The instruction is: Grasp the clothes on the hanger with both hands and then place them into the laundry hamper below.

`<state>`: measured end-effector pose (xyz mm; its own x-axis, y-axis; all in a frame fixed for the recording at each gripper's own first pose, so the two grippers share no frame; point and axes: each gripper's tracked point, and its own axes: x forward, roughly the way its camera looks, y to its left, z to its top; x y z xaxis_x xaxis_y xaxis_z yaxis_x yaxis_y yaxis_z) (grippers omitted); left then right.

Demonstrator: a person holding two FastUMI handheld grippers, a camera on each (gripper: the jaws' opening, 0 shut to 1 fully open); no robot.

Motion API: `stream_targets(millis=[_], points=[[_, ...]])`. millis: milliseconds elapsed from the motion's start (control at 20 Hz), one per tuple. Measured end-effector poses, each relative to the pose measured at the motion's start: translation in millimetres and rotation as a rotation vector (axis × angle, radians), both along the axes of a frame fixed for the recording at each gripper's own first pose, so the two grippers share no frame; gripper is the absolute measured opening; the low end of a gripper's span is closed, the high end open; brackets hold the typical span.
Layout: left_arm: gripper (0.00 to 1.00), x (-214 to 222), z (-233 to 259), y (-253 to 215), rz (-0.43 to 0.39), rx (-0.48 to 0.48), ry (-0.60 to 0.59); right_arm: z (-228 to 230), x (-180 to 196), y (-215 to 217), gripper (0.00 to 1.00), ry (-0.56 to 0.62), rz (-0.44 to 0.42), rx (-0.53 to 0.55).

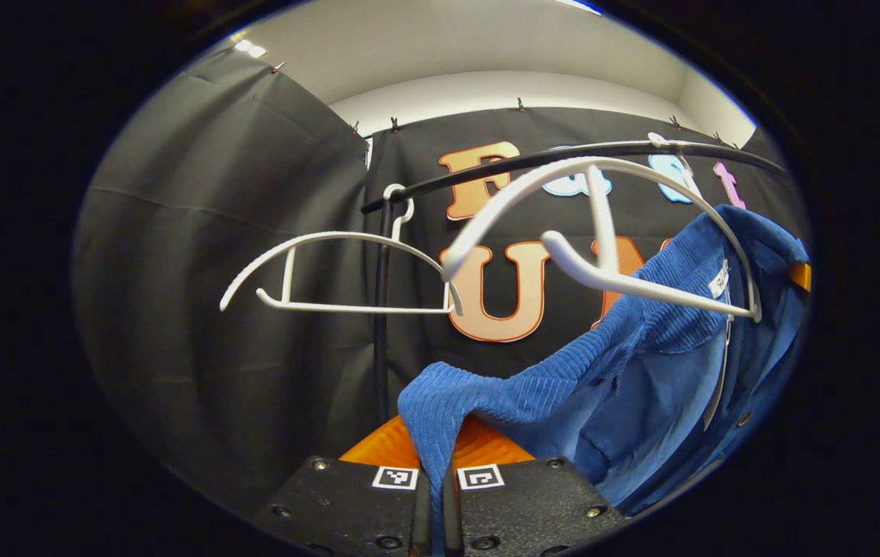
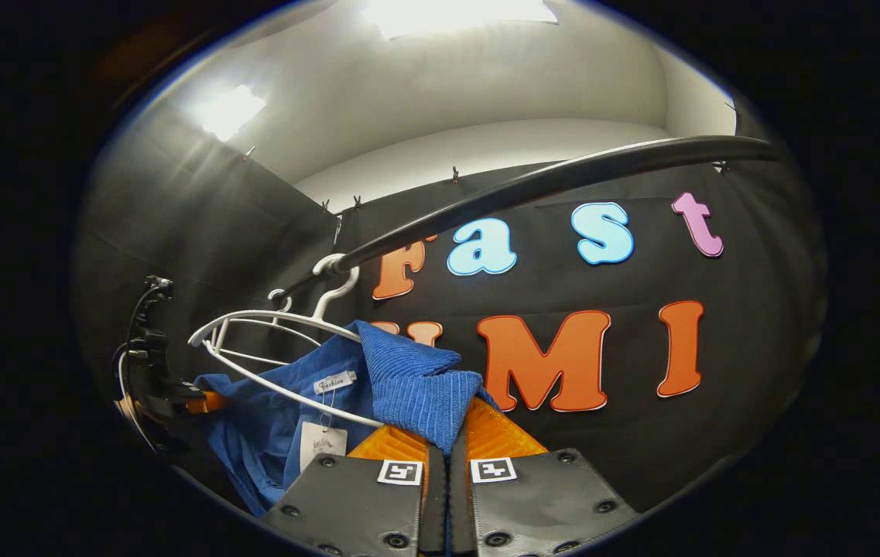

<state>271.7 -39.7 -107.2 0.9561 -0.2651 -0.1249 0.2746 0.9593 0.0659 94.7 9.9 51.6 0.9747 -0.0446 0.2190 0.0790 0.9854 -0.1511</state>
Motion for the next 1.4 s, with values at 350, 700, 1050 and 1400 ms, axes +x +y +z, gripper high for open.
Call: stream_targets(millis=[350,700,1050,1400], points=[[0.07,-24.7,-17.7,-27.6,-0.053,0.029,0.015,6.1,15.5,-62.6,0.09,-0.010,-0.162,-0.011],[0.06,-48.1,-53.4,-62.0,-0.109,0.025,0.079,-33.2,22.5,-107.9,0.09,0.088,-0.265,-0.033],[0.06,-80.5,-98.3,-69.8,-0.110,0.025,0.179,-83.8,20.8,-146.7,0.10,0.203,-0.327,0.019],[0.07,-119.5,-138.0,-67.1,-0.078,-0.026,0.296,-129.1,-0.6,-151.7,0.10,0.306,-0.309,0.088]])
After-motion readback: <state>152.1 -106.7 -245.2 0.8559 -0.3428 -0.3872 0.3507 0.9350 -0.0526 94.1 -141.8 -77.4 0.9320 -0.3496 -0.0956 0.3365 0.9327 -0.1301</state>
